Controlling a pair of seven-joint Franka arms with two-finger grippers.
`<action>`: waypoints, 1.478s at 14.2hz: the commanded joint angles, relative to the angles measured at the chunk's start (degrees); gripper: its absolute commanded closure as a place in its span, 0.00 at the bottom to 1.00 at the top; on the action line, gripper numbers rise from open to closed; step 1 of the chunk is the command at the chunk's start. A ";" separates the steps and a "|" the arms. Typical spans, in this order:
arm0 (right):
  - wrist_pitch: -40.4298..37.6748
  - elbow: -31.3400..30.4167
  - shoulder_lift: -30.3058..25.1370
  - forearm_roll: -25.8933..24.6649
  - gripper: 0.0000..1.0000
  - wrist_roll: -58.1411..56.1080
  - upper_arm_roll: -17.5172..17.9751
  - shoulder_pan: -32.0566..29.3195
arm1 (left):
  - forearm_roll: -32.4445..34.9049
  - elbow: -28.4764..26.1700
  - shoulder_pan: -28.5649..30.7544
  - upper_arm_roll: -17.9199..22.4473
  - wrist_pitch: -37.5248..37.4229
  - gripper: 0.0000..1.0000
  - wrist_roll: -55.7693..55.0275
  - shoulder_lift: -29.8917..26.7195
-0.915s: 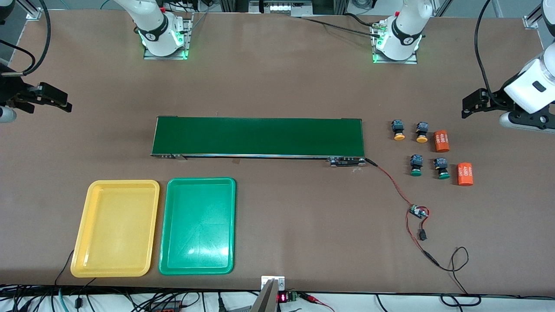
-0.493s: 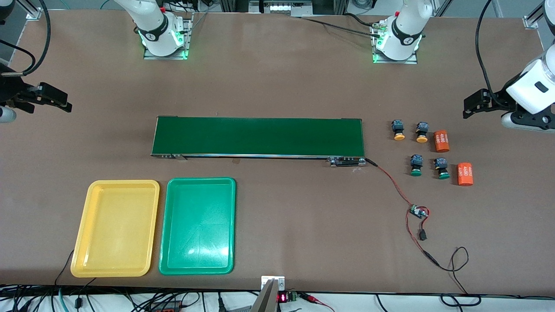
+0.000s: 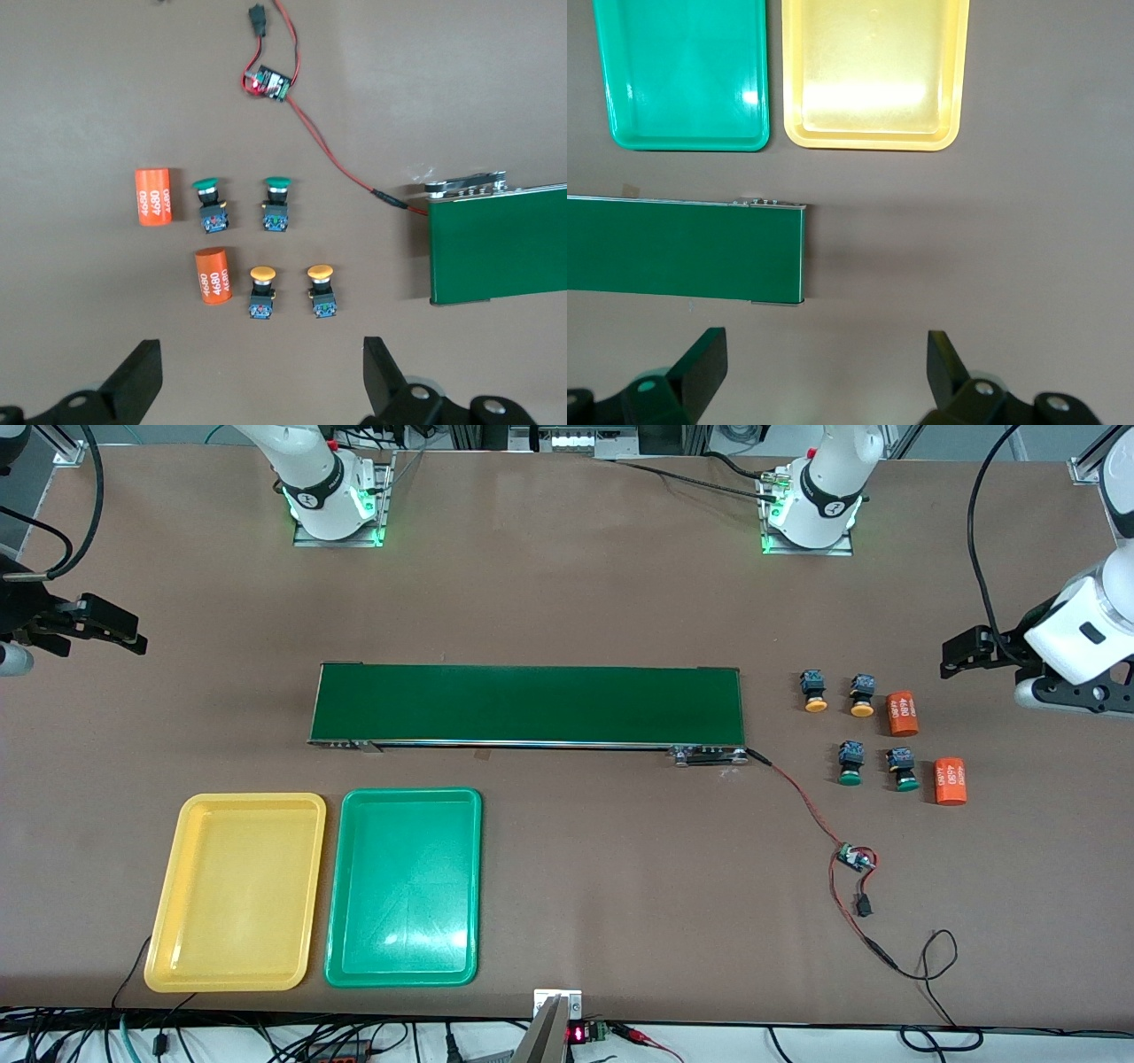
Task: Sort buttons by color to trays
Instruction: 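Reach the left gripper down toward the orange cylinder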
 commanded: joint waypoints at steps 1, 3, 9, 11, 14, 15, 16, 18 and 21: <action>-0.56 -0.12 -1.04 -0.83 0.00 1.07 0.25 0.09 | -0.12 2.39 1.75 -0.13 -3.96 0.00 1.15 3.97; -0.56 -0.12 -1.04 -0.83 0.00 1.07 0.25 0.09 | 0.05 1.78 2.71 0.31 -4.33 0.00 0.89 6.17; -0.30 -0.12 -0.87 -0.92 0.00 1.07 0.25 0.09 | 8.93 -7.16 6.84 0.13 6.72 0.01 1.60 11.11; -0.03 -0.12 -0.87 -0.92 0.00 1.15 0.25 0.00 | 9.02 -15.32 8.69 0.04 15.48 0.03 1.77 9.71; 0.14 -0.12 -0.87 -0.92 0.00 1.15 0.25 0.09 | 9.11 -27.02 11.05 0.04 32.10 0.03 4.49 8.21; 0.14 -0.12 -0.78 -0.92 0.00 1.15 0.25 0.09 | 9.11 -30.97 12.20 -0.04 38.58 0.03 5.37 8.29; 0.32 -0.12 -0.69 -0.92 0.00 1.15 0.25 0.09 | 9.11 -35.27 12.91 -0.04 45.61 0.03 5.55 8.29; 0.32 -0.12 -0.69 -0.92 0.00 1.15 0.25 0.01 | 9.11 -40.21 13.61 -0.04 54.70 0.03 5.46 9.16; 0.32 -0.12 -0.61 -0.92 0.00 1.15 0.25 0.00 | 9.11 -40.85 14.84 -0.13 57.02 0.07 5.55 12.24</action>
